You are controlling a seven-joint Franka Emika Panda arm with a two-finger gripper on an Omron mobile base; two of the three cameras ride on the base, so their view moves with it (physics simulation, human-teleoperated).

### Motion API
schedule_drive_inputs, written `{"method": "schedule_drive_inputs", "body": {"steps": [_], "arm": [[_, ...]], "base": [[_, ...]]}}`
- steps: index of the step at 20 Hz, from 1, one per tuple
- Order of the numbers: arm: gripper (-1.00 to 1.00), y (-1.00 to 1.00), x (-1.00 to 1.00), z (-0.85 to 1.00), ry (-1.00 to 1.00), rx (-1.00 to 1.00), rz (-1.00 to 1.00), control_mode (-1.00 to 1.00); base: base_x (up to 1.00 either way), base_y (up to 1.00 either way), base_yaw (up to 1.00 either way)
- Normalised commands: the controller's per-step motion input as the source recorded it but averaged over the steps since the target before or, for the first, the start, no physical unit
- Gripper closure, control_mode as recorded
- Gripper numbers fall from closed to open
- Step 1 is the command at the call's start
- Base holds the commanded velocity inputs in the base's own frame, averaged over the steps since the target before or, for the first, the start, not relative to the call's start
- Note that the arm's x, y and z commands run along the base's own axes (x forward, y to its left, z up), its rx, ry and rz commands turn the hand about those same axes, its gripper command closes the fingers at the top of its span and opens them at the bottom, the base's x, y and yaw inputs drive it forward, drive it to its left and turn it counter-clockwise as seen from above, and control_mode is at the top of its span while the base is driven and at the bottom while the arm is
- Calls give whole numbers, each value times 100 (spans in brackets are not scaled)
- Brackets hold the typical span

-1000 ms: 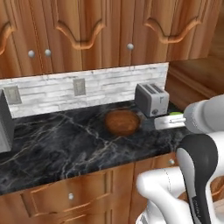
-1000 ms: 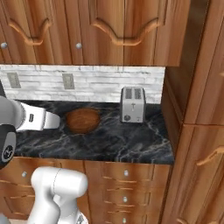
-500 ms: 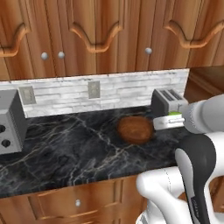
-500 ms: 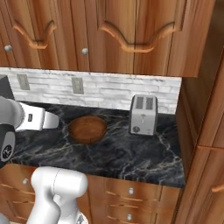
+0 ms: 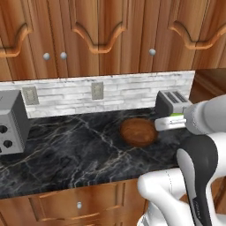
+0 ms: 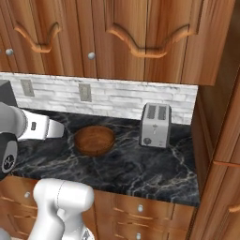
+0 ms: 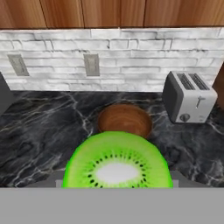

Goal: Take the kiwi, potato, and chicken drumstick from the freezer and place them in the bowl on the counter.

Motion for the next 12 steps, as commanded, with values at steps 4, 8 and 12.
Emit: {"method": "schedule_drive_inputs", "body": {"steps": [4, 8, 12], "arm": [[100, -14, 49, -48, 25, 0, 0, -100], [100, -35, 89, -69, 35, 0, 0, -100], [100, -37, 81, -70, 30, 1, 0, -100]], "base": [[0, 0, 0], [0, 0, 0], [0, 0, 0]]}}
